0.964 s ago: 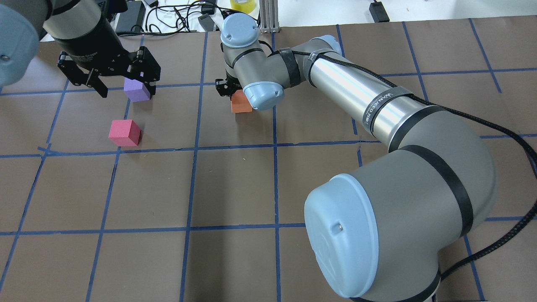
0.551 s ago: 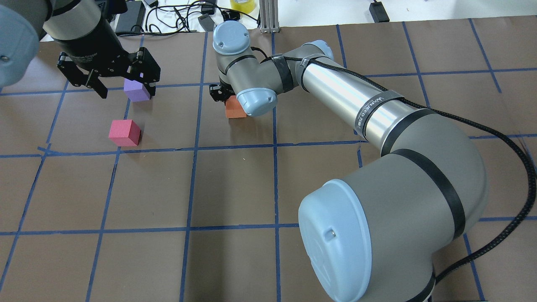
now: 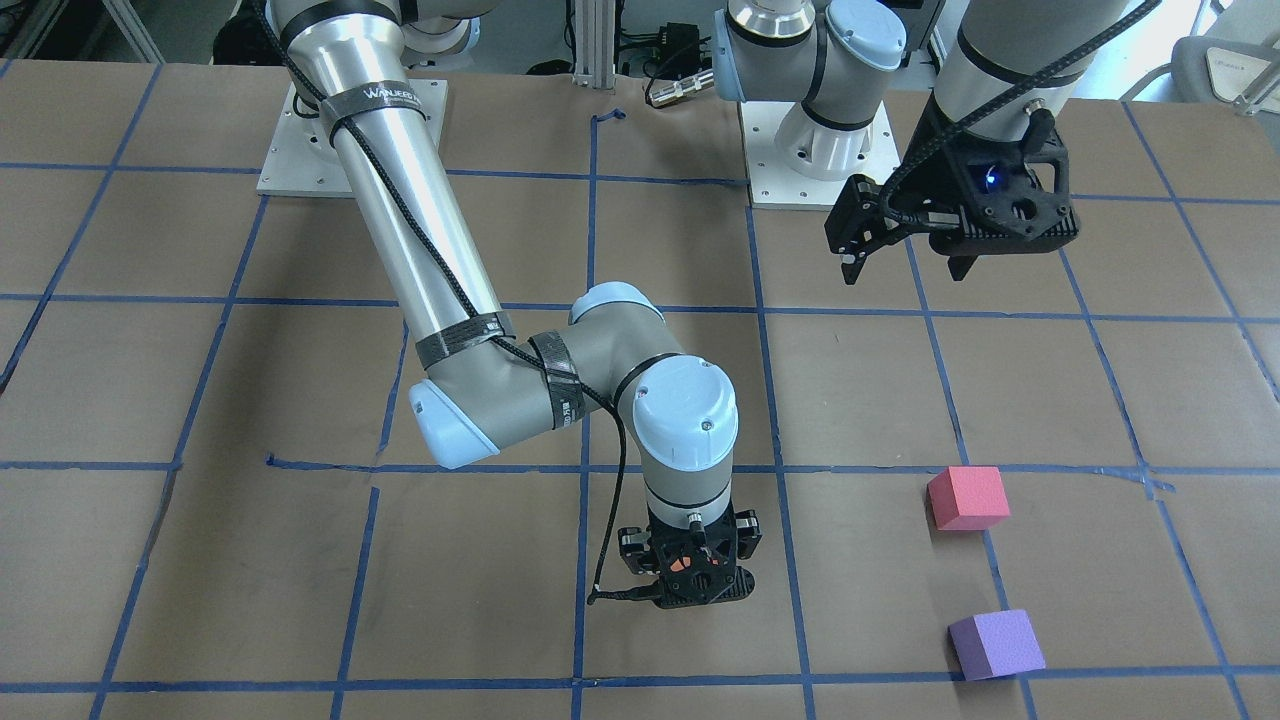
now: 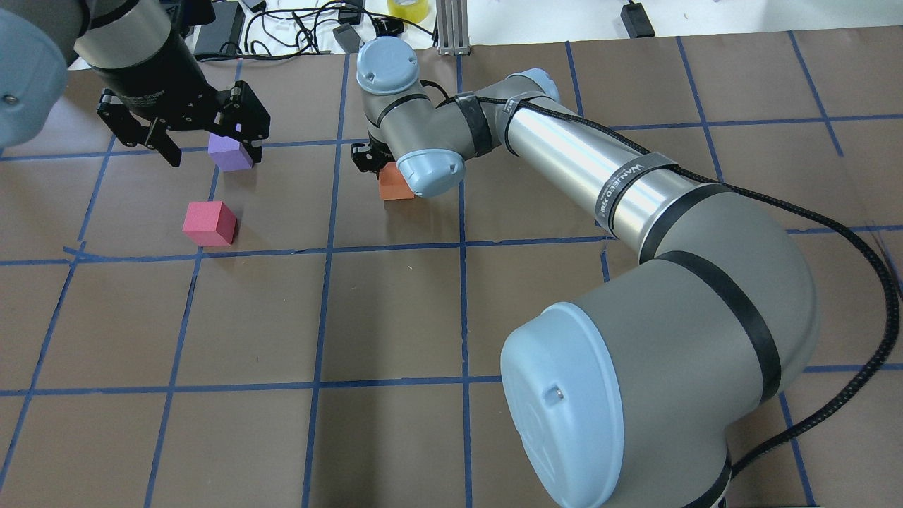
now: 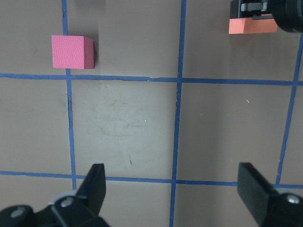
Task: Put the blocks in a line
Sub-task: 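Carry the orange cube with the right gripper toward the table center and lower it, then open the right gripper and raise it back to its start position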
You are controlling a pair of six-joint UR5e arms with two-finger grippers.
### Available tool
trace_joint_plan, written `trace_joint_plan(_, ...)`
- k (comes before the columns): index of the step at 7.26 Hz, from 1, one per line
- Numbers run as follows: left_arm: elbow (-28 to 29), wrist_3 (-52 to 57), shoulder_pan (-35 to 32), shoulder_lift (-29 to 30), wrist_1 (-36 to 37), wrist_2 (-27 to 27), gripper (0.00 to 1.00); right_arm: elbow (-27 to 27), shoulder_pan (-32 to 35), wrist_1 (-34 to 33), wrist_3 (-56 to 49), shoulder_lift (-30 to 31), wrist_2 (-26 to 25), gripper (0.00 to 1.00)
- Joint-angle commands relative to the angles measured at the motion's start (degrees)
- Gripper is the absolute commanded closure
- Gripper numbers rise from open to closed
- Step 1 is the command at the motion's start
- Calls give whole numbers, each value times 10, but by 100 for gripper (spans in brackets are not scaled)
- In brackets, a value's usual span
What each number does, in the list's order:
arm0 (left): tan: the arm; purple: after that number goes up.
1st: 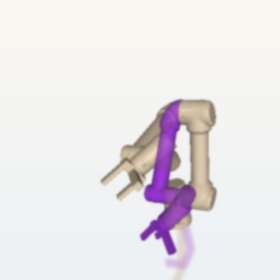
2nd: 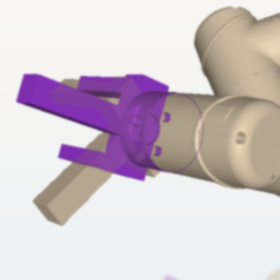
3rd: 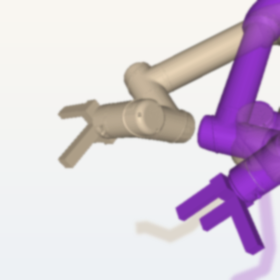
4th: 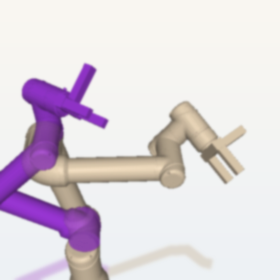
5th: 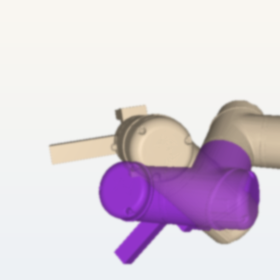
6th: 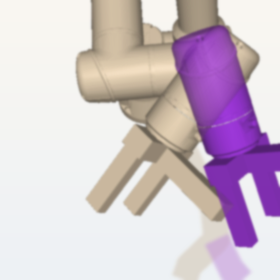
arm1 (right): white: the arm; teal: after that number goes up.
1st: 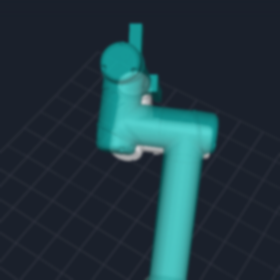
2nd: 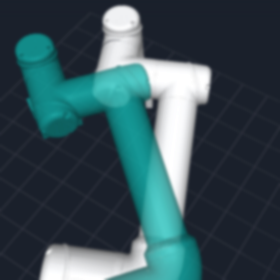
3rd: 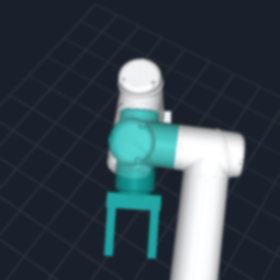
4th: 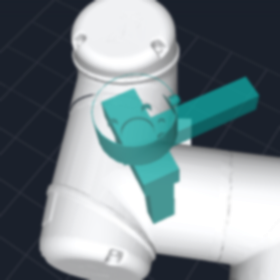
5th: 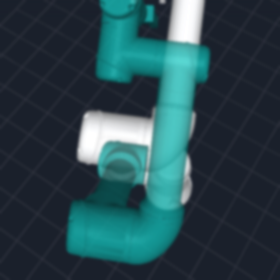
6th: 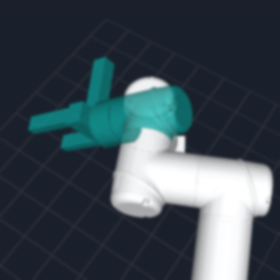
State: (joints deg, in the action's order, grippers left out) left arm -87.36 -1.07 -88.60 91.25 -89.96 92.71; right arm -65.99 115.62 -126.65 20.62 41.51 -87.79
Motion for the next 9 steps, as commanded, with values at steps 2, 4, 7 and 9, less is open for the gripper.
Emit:
trace_joint_plan(2, 0, 0, 0, 1, 1, 0, 0, 0, -2, 1, -4, 3, -2, 31)
trace_joint_plan(4, 0, 0, 0, 2, 1, -1, 0, 2, -10, 2, -5, 9, -3, 0)
trace_joint_plan(7, 0, 1, -1, 5, 2, -2, 0, -4, -81, 78, -29, 71, 0, 0)
trace_joint_plan(9, 5, 0, -1, 17, 7, -3, 0, -8, -124, 159, -70, 129, -1, 0)
